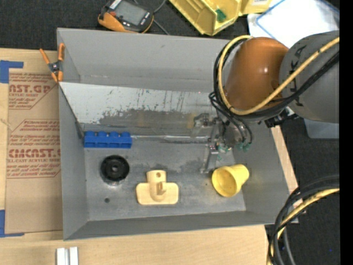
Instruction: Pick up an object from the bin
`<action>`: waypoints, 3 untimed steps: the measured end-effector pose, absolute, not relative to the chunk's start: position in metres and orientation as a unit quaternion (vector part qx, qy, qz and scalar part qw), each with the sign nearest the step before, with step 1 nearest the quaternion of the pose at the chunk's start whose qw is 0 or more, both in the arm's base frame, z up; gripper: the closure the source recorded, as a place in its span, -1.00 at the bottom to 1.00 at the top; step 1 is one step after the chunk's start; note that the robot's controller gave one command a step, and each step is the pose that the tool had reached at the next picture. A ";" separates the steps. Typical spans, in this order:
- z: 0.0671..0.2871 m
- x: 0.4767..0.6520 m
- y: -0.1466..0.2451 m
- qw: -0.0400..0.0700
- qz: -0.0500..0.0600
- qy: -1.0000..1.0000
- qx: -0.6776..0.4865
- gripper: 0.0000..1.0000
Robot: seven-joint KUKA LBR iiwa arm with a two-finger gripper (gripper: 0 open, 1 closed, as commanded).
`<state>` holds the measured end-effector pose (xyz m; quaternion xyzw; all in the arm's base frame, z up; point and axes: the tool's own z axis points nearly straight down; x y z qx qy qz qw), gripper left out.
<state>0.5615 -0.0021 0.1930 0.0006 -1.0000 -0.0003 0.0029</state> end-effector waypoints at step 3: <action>0.142 0.529 -0.108 -0.006 -0.001 -0.991 0.133 -1.00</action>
Offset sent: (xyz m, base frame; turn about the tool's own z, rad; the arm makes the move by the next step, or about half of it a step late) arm -0.0262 -0.1088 -0.1230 0.2236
